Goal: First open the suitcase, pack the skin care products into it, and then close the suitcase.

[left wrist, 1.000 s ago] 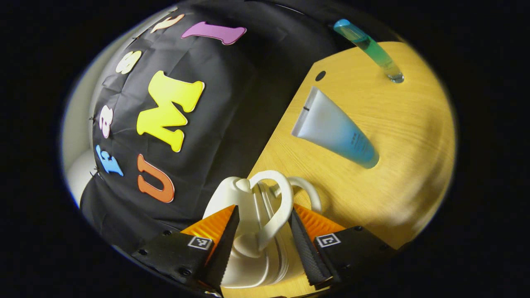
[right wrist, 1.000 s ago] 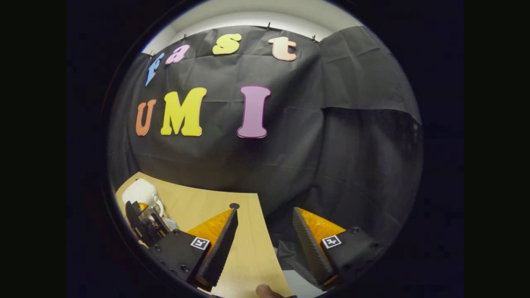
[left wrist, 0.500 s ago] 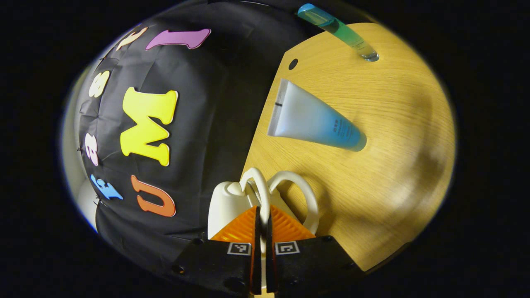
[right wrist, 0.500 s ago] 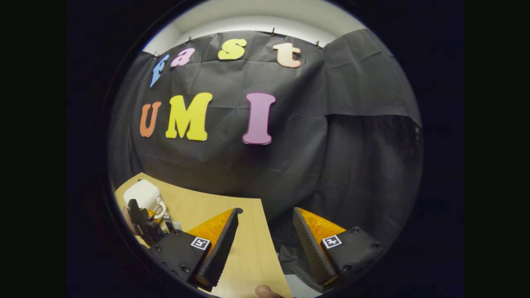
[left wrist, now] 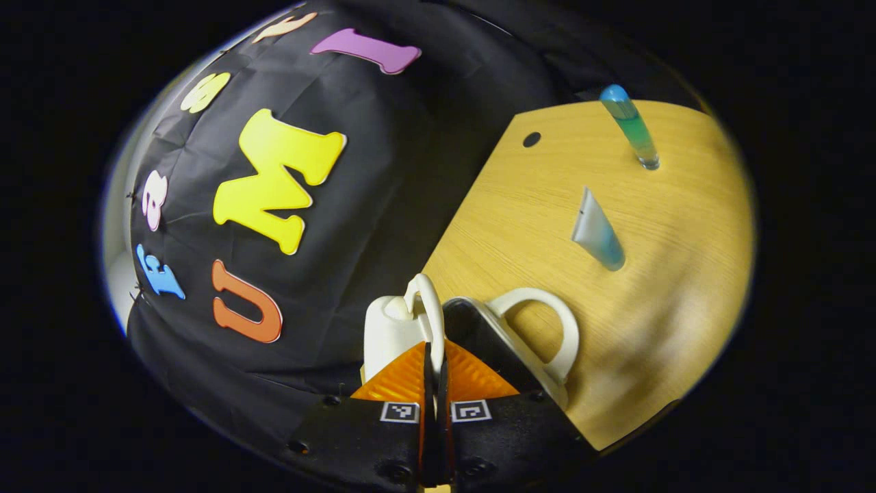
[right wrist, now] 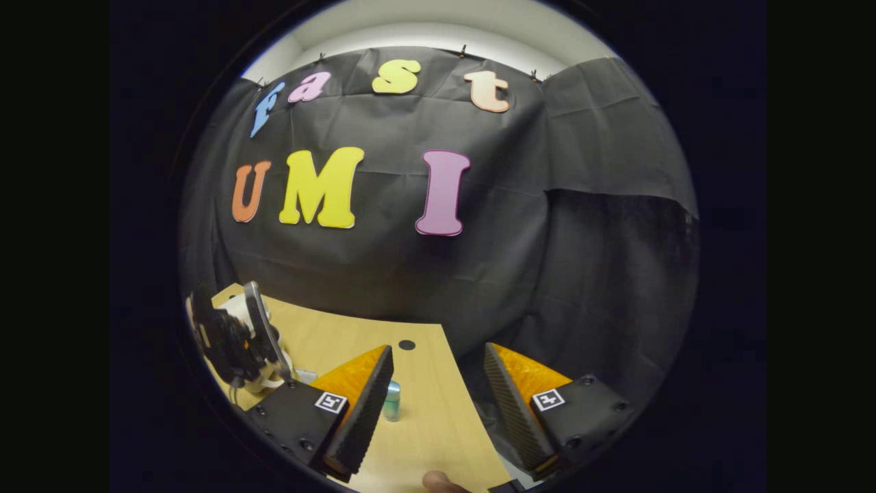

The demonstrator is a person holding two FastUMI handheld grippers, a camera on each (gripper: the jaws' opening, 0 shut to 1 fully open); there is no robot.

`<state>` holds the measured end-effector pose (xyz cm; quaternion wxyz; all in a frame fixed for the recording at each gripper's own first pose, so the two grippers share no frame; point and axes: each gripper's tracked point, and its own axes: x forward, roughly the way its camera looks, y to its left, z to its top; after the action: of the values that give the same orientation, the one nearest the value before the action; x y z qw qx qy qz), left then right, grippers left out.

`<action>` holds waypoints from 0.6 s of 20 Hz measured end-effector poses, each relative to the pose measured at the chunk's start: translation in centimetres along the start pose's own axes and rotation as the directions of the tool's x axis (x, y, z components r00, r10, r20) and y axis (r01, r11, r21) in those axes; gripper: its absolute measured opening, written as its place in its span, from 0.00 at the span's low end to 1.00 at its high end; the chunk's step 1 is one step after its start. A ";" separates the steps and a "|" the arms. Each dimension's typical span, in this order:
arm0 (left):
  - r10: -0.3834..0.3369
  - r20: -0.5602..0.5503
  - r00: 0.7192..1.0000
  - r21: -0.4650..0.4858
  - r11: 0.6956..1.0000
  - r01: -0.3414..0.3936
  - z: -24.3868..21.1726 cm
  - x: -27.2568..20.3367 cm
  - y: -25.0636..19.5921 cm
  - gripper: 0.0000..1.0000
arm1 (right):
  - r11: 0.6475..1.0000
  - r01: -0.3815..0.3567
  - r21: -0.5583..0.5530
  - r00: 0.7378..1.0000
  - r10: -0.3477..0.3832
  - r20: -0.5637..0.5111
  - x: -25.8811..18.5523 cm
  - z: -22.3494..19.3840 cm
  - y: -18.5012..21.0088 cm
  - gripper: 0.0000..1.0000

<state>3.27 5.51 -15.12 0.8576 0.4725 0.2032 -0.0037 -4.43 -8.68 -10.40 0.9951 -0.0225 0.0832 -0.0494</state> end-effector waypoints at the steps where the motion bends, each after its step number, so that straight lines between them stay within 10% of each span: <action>1: 0.007 0.004 1.000 -0.041 0.999 -0.007 -0.3 -0.5 1.7 0.03 | 1.000 0.001 -0.015 1.000 -0.001 -0.004 0.1 0.0 0.7 0.78; 12: 0.046 0.030 0.999 -0.297 0.954 -0.035 -8.2 -0.8 15.6 0.03 | 0.996 -0.044 -0.081 0.999 0.043 -0.019 0.1 0.7 8.4 0.78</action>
<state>2.80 20.64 -6.12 0.9221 0.3426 0.1762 0.0358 -3.46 -0.35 -10.18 0.9934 -0.0605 0.0943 -0.0245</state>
